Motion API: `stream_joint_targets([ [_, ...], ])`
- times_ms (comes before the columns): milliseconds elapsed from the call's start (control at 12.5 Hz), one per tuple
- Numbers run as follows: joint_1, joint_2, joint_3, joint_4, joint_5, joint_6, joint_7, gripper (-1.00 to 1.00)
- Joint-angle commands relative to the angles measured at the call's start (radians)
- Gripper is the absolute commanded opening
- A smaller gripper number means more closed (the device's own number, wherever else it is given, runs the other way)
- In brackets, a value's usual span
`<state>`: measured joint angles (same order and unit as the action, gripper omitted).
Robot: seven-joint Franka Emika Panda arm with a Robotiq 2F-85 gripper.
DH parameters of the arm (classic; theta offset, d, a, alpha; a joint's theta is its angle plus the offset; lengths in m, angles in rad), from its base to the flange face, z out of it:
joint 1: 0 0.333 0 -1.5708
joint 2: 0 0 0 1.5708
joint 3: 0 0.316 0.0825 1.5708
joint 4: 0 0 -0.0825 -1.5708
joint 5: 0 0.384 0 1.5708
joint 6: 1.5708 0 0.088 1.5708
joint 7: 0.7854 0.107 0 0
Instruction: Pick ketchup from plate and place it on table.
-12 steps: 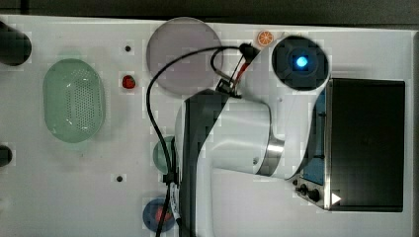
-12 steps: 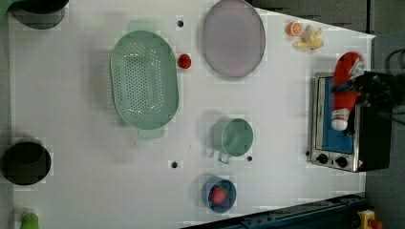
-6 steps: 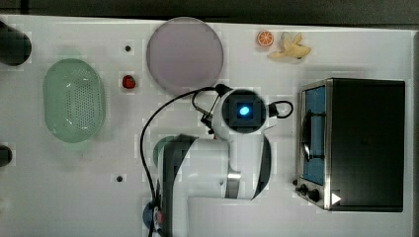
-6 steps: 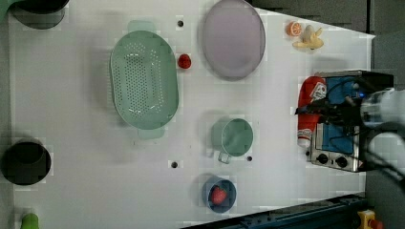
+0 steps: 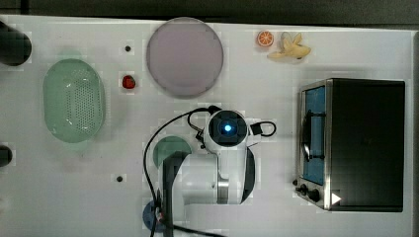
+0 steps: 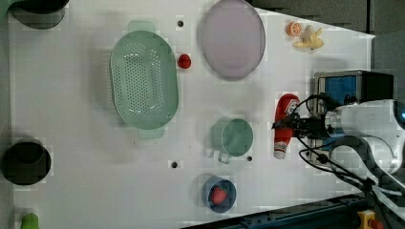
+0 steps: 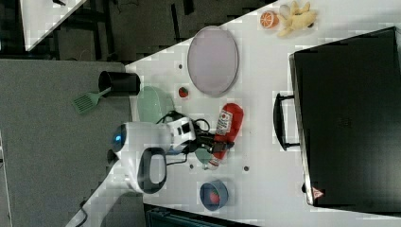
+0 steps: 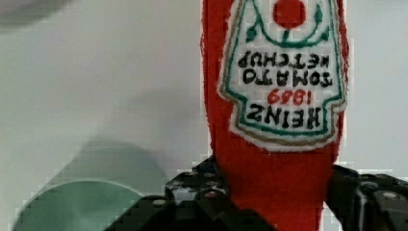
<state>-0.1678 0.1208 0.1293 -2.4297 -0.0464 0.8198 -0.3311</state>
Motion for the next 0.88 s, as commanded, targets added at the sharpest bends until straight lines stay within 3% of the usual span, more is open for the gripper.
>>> stream_joint_targets([
  [80, 0.002, 0.038, -0.017, 0.015, -0.003, 0.09, 0.055, 0.41],
  [320, 0.003, 0.031, -0.016, 0.033, -0.003, 0.112, 0.066, 1.0],
  [880, 0.003, -0.146, -0.006, 0.321, 0.005, -0.25, 0.242, 1.0],
])
